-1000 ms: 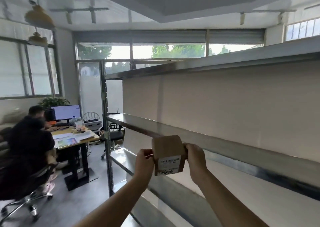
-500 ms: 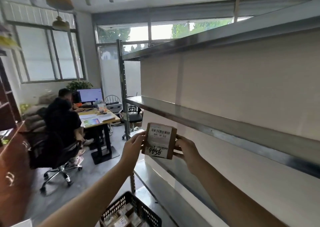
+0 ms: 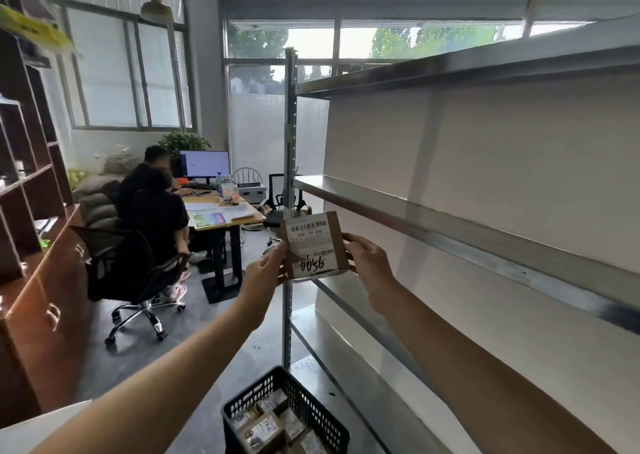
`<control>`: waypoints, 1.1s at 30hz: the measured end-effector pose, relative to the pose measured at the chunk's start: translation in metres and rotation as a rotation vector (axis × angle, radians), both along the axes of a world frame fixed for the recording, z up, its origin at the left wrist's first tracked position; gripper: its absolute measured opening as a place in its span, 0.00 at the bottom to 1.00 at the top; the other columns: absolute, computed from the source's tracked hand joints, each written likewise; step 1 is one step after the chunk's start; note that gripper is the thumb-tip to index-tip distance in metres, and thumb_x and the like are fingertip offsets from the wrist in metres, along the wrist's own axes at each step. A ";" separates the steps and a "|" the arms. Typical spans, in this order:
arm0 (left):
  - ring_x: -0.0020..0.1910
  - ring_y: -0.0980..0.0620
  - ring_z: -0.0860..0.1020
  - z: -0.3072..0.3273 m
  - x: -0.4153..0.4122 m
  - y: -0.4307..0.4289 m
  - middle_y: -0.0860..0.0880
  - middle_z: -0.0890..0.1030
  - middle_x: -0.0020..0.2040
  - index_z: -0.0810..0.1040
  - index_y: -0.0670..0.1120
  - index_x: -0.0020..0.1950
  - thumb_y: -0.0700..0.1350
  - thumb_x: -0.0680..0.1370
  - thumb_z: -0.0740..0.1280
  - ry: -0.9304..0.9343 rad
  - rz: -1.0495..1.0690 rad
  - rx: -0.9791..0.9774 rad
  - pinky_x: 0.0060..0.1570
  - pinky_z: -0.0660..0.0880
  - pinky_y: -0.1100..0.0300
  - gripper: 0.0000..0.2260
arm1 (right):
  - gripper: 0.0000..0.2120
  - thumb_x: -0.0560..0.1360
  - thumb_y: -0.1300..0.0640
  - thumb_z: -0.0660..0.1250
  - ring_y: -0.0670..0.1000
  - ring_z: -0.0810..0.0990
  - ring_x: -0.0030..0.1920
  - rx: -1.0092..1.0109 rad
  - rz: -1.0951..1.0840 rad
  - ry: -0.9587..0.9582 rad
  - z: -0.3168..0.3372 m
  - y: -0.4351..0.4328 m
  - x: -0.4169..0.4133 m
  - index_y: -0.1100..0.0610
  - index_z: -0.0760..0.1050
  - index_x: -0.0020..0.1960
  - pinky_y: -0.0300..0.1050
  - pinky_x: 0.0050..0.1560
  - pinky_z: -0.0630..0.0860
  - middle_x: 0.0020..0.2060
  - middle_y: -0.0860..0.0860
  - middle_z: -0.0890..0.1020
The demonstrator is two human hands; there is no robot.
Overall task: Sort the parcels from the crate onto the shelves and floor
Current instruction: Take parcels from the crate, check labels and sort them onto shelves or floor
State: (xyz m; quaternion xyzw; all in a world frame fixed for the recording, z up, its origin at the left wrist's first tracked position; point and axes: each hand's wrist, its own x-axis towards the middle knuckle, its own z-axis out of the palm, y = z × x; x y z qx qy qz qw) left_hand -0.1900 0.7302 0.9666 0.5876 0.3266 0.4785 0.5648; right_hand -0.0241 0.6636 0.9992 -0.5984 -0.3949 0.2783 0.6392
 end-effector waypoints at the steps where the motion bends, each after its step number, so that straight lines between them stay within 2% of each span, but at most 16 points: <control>1: 0.41 0.56 0.85 -0.001 -0.007 0.006 0.45 0.86 0.45 0.80 0.42 0.58 0.50 0.83 0.60 -0.016 0.006 -0.002 0.38 0.78 0.68 0.15 | 0.13 0.79 0.62 0.61 0.50 0.83 0.50 -0.004 0.002 -0.005 -0.001 0.009 -0.007 0.55 0.81 0.59 0.41 0.49 0.81 0.52 0.55 0.85; 3: 0.34 0.60 0.83 -0.005 -0.021 0.020 0.45 0.84 0.44 0.79 0.42 0.59 0.46 0.83 0.61 -0.030 0.028 -0.004 0.31 0.75 0.71 0.12 | 0.13 0.79 0.62 0.61 0.51 0.84 0.51 -0.023 0.021 -0.004 -0.004 0.024 -0.020 0.54 0.81 0.58 0.45 0.52 0.82 0.52 0.55 0.85; 6: 0.34 0.60 0.83 -0.013 -0.039 0.042 0.46 0.84 0.43 0.79 0.42 0.59 0.46 0.83 0.61 -0.035 0.033 -0.020 0.32 0.76 0.71 0.11 | 0.13 0.80 0.63 0.60 0.47 0.83 0.41 -0.031 0.058 0.027 -0.010 0.045 -0.034 0.55 0.81 0.57 0.36 0.36 0.81 0.47 0.54 0.85; 7: 0.37 0.58 0.84 -0.016 -0.044 0.050 0.47 0.85 0.43 0.79 0.42 0.60 0.46 0.82 0.62 -0.035 0.029 -0.038 0.34 0.77 0.69 0.12 | 0.13 0.80 0.64 0.60 0.47 0.83 0.40 -0.034 0.059 0.025 -0.013 0.052 -0.038 0.55 0.81 0.57 0.37 0.35 0.81 0.46 0.54 0.85; 10: 0.44 0.52 0.85 -0.026 -0.055 0.066 0.45 0.86 0.46 0.80 0.42 0.59 0.47 0.81 0.63 -0.035 0.045 -0.076 0.40 0.80 0.65 0.12 | 0.15 0.78 0.65 0.59 0.51 0.85 0.46 -0.082 0.076 0.015 -0.024 0.076 -0.046 0.51 0.82 0.51 0.49 0.51 0.83 0.47 0.54 0.86; 12: 0.44 0.51 0.85 -0.029 -0.058 0.072 0.45 0.86 0.46 0.80 0.45 0.56 0.47 0.81 0.64 -0.042 0.062 -0.085 0.41 0.80 0.65 0.09 | 0.17 0.77 0.65 0.59 0.54 0.85 0.50 -0.106 0.088 0.028 -0.029 0.088 -0.049 0.49 0.83 0.45 0.54 0.55 0.81 0.50 0.55 0.85; 14: 0.43 0.52 0.85 -0.029 -0.057 0.079 0.46 0.86 0.45 0.81 0.47 0.53 0.46 0.81 0.65 -0.045 0.080 -0.080 0.41 0.81 0.64 0.06 | 0.17 0.76 0.65 0.59 0.56 0.84 0.52 -0.108 0.089 0.055 -0.031 0.100 -0.047 0.49 0.83 0.44 0.55 0.57 0.80 0.51 0.56 0.85; 19: 0.44 0.50 0.85 -0.019 -0.046 0.096 0.45 0.86 0.45 0.81 0.46 0.51 0.48 0.82 0.62 -0.044 0.146 -0.081 0.40 0.81 0.63 0.10 | 0.18 0.77 0.65 0.56 0.57 0.85 0.50 -0.074 0.125 0.115 -0.029 0.129 -0.039 0.49 0.82 0.45 0.55 0.56 0.81 0.49 0.57 0.85; 25: 0.44 0.50 0.85 -0.010 -0.019 0.116 0.47 0.87 0.43 0.82 0.45 0.52 0.49 0.83 0.60 -0.014 0.225 -0.036 0.37 0.80 0.64 0.13 | 0.15 0.77 0.64 0.59 0.58 0.85 0.48 -0.047 0.214 0.102 -0.019 0.163 -0.010 0.51 0.82 0.51 0.57 0.51 0.82 0.46 0.57 0.86; 29: 0.44 0.51 0.85 -0.009 0.004 0.132 0.44 0.86 0.47 0.81 0.41 0.59 0.48 0.83 0.61 -0.052 0.298 -0.036 0.37 0.79 0.65 0.14 | 0.13 0.76 0.66 0.61 0.58 0.85 0.48 -0.040 0.286 0.146 -0.019 0.188 0.014 0.54 0.81 0.52 0.53 0.50 0.82 0.47 0.59 0.86; 33: 0.42 0.53 0.85 -0.014 0.024 0.147 0.44 0.86 0.48 0.80 0.41 0.62 0.46 0.83 0.62 -0.045 0.345 -0.039 0.36 0.78 0.67 0.14 | 0.15 0.77 0.66 0.59 0.55 0.85 0.44 -0.042 0.355 0.163 -0.023 0.207 0.035 0.57 0.80 0.57 0.42 0.38 0.80 0.46 0.59 0.85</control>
